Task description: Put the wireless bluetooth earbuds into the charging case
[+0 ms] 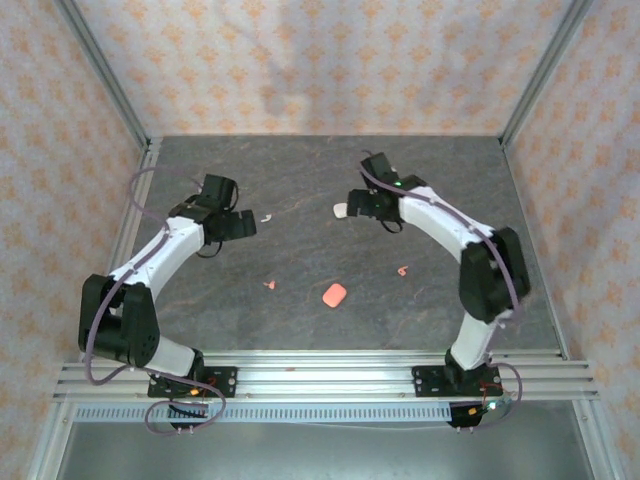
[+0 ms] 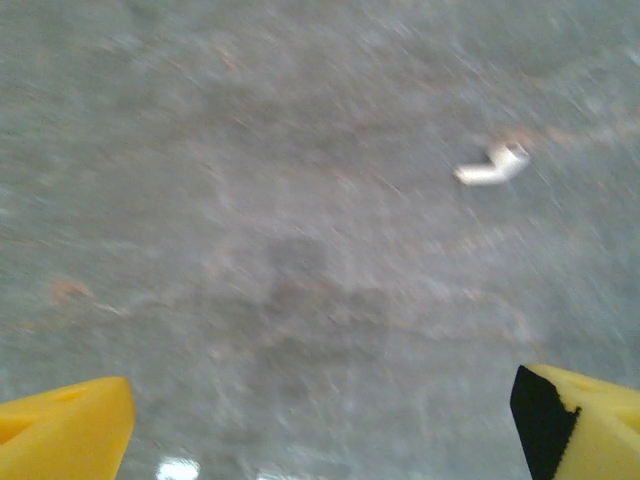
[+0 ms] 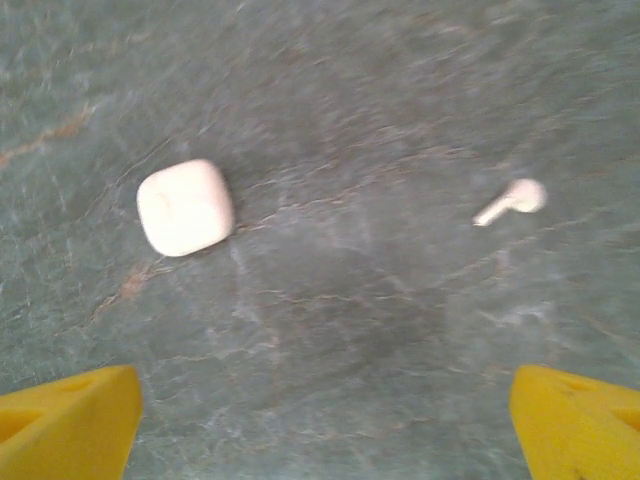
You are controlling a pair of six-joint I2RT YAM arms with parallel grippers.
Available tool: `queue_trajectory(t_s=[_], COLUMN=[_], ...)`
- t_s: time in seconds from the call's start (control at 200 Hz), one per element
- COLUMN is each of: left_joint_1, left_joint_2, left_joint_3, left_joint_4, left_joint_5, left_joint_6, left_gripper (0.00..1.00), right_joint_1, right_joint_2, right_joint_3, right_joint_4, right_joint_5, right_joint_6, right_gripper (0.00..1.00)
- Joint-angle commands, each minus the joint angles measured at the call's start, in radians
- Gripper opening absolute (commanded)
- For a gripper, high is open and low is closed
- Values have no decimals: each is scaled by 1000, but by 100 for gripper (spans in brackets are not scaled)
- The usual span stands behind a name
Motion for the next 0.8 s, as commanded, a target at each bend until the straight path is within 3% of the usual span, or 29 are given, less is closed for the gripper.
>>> queue_trajectory(t_s=[0.0,0.215,0.43,0.796], left_joint_1=[-57,-117,-156,-195], left_joint_2=[-77,-171,-178,-147], left_joint_3=[3,-78,-124,-149], left_joint_4=[-99,-91,-48,3], left_joint_5=[71,143,147,131], left_joint_6=[-20,-64,-90,-112], left_gripper=[96,92,92,92], right_joint_1=[33,39,39,39], right_joint_2=[135,374,525,654], right_joint_3=[157,451,633,768], right_joint_4=[-134,-273,-332,-379], right_joint_5=[13,-21,-55,-43], right_joint_6=[5,-1,-14,-49], right_gripper=[95,93,84,73])
